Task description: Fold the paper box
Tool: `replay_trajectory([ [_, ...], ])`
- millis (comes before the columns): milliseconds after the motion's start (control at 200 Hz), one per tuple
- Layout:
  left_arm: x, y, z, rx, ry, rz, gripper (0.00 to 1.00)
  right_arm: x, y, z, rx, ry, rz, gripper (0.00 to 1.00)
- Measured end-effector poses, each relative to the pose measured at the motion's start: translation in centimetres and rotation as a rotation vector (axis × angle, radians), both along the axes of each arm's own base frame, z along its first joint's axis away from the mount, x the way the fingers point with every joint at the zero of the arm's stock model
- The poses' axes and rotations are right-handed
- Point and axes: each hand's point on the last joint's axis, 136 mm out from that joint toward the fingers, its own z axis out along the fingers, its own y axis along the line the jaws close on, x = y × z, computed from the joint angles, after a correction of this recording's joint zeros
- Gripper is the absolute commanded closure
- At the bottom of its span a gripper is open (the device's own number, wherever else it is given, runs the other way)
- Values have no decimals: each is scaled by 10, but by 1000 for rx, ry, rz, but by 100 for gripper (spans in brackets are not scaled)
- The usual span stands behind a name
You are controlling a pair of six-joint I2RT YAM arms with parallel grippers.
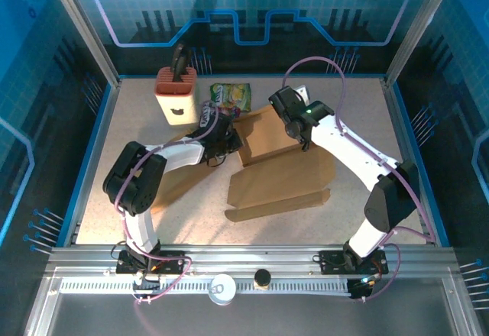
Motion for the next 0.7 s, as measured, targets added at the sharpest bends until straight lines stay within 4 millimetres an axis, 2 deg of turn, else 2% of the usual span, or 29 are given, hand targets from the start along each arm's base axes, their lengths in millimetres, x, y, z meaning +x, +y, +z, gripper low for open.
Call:
replay_trajectory([
  [460,5,-7,3,200,36,8,100,-3,-4,-2,-13,15,-30,100],
  [520,5,-7,4,215,42,4,82,-3,-4,-3,-15,20,-35,100],
  [700,-6,2,-4,282,86,-2,47,-4,-5,-8,-5,38,-50,100],
])
